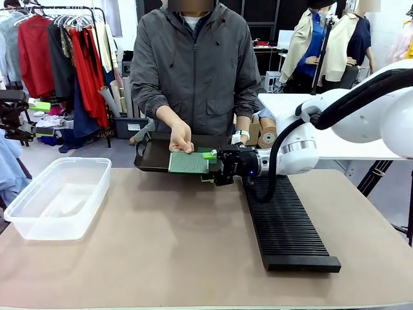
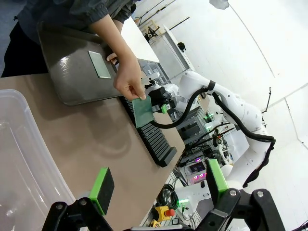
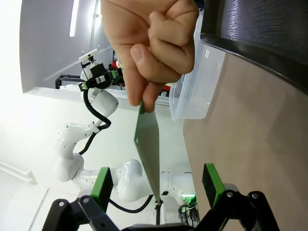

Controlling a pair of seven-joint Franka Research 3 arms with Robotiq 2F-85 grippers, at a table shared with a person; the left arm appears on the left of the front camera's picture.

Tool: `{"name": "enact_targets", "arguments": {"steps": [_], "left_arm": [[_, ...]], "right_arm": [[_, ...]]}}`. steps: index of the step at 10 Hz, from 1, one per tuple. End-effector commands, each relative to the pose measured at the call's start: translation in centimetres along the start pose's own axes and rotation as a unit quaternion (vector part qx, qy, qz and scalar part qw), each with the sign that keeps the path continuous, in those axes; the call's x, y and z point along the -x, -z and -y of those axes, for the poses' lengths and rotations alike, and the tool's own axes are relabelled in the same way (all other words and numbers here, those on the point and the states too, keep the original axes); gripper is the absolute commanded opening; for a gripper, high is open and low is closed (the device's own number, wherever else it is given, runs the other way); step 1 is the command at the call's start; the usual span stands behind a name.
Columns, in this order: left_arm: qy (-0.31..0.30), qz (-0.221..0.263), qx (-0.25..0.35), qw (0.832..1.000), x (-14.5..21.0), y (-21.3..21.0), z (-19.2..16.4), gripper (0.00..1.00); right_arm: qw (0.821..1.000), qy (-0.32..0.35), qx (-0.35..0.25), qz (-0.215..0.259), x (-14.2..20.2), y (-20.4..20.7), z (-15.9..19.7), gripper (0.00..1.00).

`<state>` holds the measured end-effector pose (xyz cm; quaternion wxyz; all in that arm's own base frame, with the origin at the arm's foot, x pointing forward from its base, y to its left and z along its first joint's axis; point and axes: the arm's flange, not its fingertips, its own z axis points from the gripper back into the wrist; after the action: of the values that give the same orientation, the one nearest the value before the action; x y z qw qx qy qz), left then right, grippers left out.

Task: Sort PCBs into racks and boxes based on the side picked up.
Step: Pick up the Blank PCB handed by the Human.

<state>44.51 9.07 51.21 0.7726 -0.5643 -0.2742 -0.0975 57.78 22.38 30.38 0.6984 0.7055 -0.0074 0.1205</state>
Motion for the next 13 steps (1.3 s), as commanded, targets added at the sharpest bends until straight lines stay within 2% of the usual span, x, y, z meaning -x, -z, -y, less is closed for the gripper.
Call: {"name": "enact_targets", "arguments": {"steps": [1, 8, 9, 11, 13], "left_arm": [[-0.005, -0.004, -0.005, 1.000, 0.0, -0.1, 0.4, 1.00], [-0.005, -0.004, -0.005, 1.000, 0.0, -0.1, 0.4, 1.00], [-0.005, -0.004, -0.005, 1.000, 0.0, -0.1, 0.4, 1.00], [-0.005, -0.004, -0.005, 1.000, 0.0, -0.1, 0.4, 1.00], [-0.005, -0.004, -0.005, 1.000, 0.0, -0.1, 0.4, 1.00]], "right_arm": [[0.999, -0.026, -0.002, 0.020, -1.3, 1.6, 0.6, 1.00], [0.997, -0.046, 0.001, 0.061, -2.0, 2.7, 0.4, 1.00], [0.997, -0.042, 0.005, 0.068, -2.0, 2.6, 0.4, 0.96], [0.997, -0.034, 0.014, 0.073, -2.0, 2.5, 0.6, 0.78], [0.996, -0.027, 0.022, 0.084, -2.0, 2.1, 0.7, 0.51]]}}
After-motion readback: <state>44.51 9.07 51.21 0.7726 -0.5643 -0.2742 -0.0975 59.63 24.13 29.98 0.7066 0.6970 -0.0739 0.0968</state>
